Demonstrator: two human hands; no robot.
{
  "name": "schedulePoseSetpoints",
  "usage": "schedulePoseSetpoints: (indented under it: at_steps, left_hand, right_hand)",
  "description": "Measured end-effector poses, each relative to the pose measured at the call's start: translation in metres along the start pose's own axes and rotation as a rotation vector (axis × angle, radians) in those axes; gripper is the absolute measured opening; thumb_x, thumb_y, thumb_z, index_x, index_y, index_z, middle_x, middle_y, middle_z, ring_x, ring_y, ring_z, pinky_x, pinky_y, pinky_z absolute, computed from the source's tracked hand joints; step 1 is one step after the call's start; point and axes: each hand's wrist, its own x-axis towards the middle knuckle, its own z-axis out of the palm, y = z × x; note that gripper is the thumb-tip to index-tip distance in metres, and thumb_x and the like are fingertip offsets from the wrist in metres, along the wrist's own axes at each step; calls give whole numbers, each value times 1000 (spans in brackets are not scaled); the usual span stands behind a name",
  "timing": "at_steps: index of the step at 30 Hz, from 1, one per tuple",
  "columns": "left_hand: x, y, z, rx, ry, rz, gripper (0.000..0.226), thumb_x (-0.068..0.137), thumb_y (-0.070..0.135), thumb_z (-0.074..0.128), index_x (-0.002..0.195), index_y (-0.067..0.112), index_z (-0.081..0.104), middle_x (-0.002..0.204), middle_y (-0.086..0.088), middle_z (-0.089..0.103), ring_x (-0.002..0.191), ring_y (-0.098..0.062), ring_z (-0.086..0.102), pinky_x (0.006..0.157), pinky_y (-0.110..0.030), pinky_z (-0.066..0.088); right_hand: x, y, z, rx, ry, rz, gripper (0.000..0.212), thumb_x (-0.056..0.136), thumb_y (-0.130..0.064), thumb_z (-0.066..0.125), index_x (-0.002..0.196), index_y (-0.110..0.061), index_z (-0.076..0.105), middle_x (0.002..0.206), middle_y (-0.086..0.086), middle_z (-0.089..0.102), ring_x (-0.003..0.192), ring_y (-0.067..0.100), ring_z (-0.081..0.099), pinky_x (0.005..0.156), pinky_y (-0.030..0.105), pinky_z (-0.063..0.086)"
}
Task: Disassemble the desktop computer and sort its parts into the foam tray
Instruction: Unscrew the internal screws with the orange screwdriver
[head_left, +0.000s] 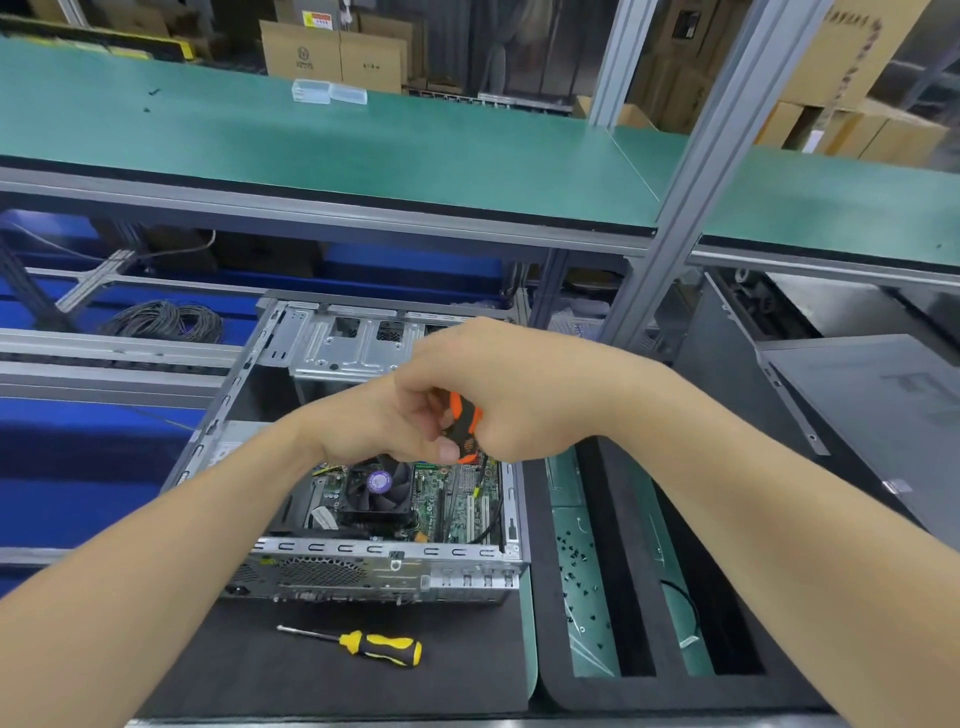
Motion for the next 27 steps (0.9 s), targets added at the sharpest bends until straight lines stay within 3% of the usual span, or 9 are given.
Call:
schedulePoseSetpoints:
  at_steps: [1,4,10,13,16,18,20,24,27]
  left_hand:
    - [-1,1,2,15,15,25,17,74,22,80,69,32,67,63,12,51,57,-3,36,54,-16,29]
    - [0,5,6,107,116,76,22,69,22,82,69,34,64,66,14,51,61,-4,44,57,-16,38]
    - [2,-7,13,134,335,-24,36,68,38,87,74,13,61,64,-21,34,62,-38,29,65,-38,25]
    - [1,-11,15,149,337,10,35,67,39,90,81,18,66,67,-16,40,67,-25,33,65,-35,27]
    - [-4,-15,8,127,317,-14,68,61,53,94,87,4,55,67,-14,36,59,-24,30,55,-26,25]
    - [-6,-14,5,63,214,-7,48,70,49,91,83,13,61,58,-13,34,51,-22,26,54,-20,22]
    - [-9,-12,2,0,75,50,23,86,31,83,73,36,64,53,14,35,48,-7,31,57,-20,25]
    - [-10,-9,-8,-65,48,-25,46,84,29,86,78,-5,55,57,3,19,49,-15,22,53,-23,26]
    - [-6,2,-9,-13,3,-1,7,87,20,78,84,24,74,55,-7,22,52,-17,20,52,-22,26]
  right_hand:
    - [1,-1,0,34,-9,1,35,99,-39,56,120,-15,67,113,7,66,104,31,65,91,45,54]
    - [7,-3,3,54,37,7,46,94,-54,52,117,-17,67,107,3,66,101,31,67,89,45,55]
    - [21,-11,12,-137,258,249,62,98,-73,39,68,-19,32,68,-1,30,54,22,34,51,30,26]
    - [28,-8,13,-90,189,170,42,104,-50,49,79,-17,43,70,-1,39,56,16,39,45,29,25]
    - [24,-3,5,-10,91,17,20,104,-40,52,98,-22,52,74,-5,45,65,12,48,49,29,30]
    - [19,-1,0,51,37,-63,12,102,-37,60,98,-27,55,72,-11,51,68,6,51,52,27,32]
    - [15,1,-5,88,-4,-92,10,97,-29,67,94,-30,58,71,-11,60,74,10,61,57,30,45]
    - [13,1,-11,-7,-48,-89,26,85,-5,60,73,-29,59,74,-7,60,79,20,62,63,36,54]
    - [14,-3,-5,-71,-49,-123,28,80,-2,55,66,-26,57,68,-6,59,64,7,50,57,31,48]
